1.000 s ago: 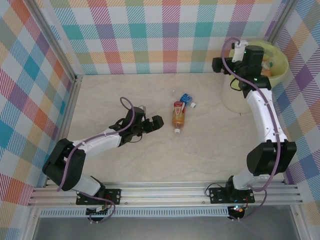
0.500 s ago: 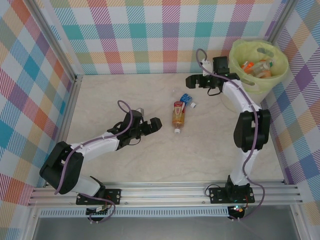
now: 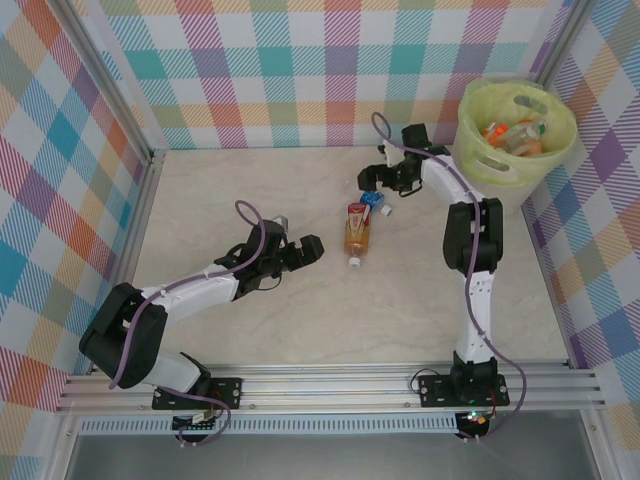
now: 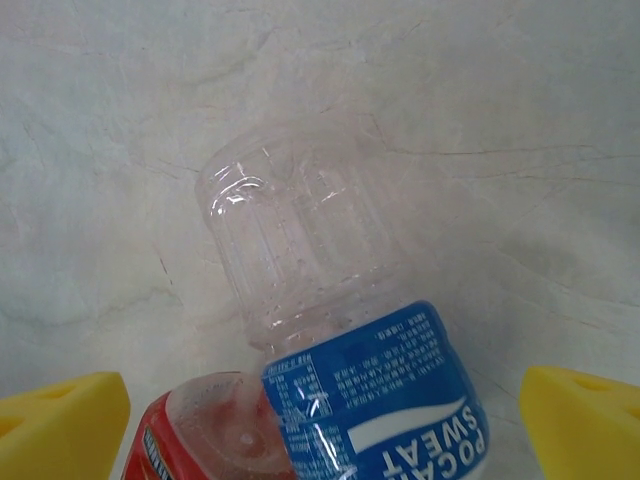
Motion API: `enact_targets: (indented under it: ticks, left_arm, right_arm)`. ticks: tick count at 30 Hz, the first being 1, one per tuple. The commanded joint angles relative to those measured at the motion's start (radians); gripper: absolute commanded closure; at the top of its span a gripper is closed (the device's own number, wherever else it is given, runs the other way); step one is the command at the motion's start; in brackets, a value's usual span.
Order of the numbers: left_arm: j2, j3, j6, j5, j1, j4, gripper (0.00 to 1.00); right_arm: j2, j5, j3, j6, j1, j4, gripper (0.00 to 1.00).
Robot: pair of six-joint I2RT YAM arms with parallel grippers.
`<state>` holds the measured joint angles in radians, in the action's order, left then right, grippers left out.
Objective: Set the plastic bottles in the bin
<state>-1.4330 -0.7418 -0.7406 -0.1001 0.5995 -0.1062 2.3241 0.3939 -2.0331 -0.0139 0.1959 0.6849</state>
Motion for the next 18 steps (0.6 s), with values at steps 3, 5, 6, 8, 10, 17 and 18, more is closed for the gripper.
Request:
enact_targets:
  ticks: [3,5,6,8,10,17,18]
  left_arm:
    - [-0.005,-0.007,0.018,0.0,-0.003,-0.006,0.0]
    - [-0.003,-0.004,0.02,0.003,-0.003,-0.003,0.0]
    - [-0.001,-0.002,0.019,0.005,-0.003,-0.003,0.0]
    - [0.001,0.0,0.02,0.007,-0.003,-0.001,0.0]
    - [0.001,0.0,0.021,0.008,-0.003,0.002,0.0]
    - [-0.01,-0.01,0.027,0.004,-0.003,0.003,0.0]
    - [-0.013,-0.014,0.028,0.003,-0.003,0.003,0.0]
  right_arm:
    - [0.089,-0.072,-0.132,0.009,0.042,0.094,0.0]
    - [0.128,-0.116,-0.187,-0.002,0.055,0.141,0.0]
    - [0.15,-0.148,-0.22,-0.006,0.062,0.168,0.0]
    - [0.19,-0.2,-0.276,-0.015,0.076,0.216,0.0]
    - [0.224,-0.247,-0.324,-0.017,0.09,0.253,0.0]
    - [0.275,-0.489,-0.392,0.12,0.111,0.252,0.11]
    - [0.278,-0.517,-0.395,0.139,0.111,0.251,0.13]
